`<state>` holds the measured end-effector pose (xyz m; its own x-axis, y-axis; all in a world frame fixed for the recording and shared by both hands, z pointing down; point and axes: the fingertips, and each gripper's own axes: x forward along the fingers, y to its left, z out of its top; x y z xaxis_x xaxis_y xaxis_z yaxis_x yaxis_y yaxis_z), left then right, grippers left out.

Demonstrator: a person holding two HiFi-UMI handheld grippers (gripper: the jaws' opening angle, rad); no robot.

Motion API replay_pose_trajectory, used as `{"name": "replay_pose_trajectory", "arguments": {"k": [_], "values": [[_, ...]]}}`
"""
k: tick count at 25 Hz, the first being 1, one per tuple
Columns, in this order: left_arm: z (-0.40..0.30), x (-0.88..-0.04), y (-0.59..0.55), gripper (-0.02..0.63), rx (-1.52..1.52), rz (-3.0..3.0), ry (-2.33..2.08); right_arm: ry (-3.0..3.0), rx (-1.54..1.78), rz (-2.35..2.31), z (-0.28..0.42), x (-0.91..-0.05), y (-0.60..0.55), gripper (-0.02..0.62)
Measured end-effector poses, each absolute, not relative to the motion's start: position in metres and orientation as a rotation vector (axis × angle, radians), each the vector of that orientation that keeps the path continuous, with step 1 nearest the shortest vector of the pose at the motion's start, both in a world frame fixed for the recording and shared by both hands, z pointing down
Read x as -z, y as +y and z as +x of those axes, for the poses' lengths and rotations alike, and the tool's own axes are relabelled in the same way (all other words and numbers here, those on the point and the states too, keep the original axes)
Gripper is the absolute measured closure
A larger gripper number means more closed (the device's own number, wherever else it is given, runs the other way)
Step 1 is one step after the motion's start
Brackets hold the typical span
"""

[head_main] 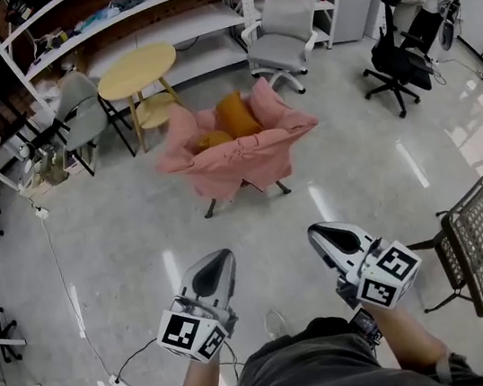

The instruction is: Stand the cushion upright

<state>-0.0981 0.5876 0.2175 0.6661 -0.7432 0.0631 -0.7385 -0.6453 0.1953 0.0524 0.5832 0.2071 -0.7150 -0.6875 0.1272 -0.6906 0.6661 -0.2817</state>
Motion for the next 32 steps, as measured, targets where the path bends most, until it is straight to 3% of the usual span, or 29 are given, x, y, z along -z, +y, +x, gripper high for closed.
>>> {"name": "replay_pose_trajectory", "arguments": {"k": [13,32], "values": [[-0.118,-0.220,0.459,0.595,0.010,2.668,-1.225,-2.860,-0.522,1.195,0.042,-0.210,0.449,0.578],[-0.054,-0.247,0.165,0.595,-0.050,2.557,-1.337,-2.873,-0.589,1.032,0.097,-0.239,0.142,0.578]]}}
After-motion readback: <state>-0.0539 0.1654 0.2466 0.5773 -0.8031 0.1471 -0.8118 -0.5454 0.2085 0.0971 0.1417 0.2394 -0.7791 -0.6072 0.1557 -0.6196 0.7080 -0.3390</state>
